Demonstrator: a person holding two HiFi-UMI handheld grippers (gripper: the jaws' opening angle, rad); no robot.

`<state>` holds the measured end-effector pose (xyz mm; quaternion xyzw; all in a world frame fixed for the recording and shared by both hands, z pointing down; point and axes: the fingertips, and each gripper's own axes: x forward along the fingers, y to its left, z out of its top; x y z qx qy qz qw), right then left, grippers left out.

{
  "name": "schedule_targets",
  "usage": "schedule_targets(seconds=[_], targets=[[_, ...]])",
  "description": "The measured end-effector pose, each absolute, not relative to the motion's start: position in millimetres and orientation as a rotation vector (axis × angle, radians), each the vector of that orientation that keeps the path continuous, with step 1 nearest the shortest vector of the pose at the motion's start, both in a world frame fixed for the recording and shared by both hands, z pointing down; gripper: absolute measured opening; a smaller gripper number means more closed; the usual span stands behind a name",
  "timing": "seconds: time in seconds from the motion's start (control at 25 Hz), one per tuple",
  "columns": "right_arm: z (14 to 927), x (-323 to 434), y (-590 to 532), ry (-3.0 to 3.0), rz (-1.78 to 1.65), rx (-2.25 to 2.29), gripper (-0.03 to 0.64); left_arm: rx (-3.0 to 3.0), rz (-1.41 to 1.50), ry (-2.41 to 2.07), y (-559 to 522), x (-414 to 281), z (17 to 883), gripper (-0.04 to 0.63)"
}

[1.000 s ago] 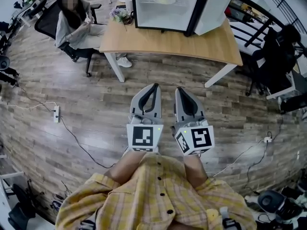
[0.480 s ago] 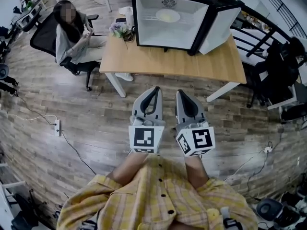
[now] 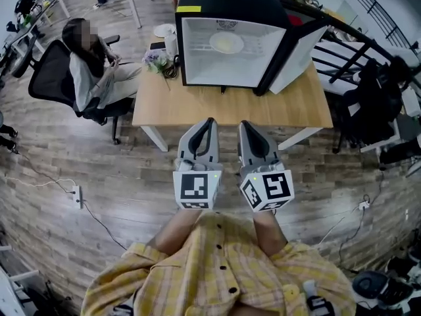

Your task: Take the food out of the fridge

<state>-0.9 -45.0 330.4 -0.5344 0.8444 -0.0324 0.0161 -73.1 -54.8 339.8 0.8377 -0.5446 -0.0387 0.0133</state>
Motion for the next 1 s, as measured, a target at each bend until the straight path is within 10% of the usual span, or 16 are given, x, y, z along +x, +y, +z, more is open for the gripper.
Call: schedule_targets(seconds=[1.0], targets=[[352, 21, -161, 2.63, -0.111, -1.699, 0.006, 2.611, -0.047, -1.675, -173, -44, 365, 0.008]])
